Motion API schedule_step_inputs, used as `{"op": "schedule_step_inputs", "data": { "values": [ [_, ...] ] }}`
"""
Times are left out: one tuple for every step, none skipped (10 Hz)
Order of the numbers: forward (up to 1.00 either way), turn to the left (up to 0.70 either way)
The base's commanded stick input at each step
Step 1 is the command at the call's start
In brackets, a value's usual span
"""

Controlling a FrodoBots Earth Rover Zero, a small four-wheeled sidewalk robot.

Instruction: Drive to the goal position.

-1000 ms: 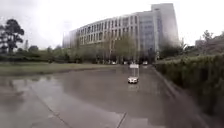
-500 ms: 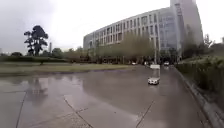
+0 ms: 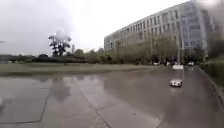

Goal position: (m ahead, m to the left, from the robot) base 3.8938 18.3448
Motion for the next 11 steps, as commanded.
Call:
{"op": "schedule_step_inputs", "data": {
  "values": [
    [0.00, 0.70],
    [0.00, 0.70],
    [0.00, 0.60],
    [0.00, 0.25],
    [0.67, 0.01],
    [0.70, 0.00],
    [0.70, 0.00],
    [0.70, 0.00],
    [0.00, 0.00],
    [0.00, 0.00],
    [0.00, 0.00]
  ]
}}
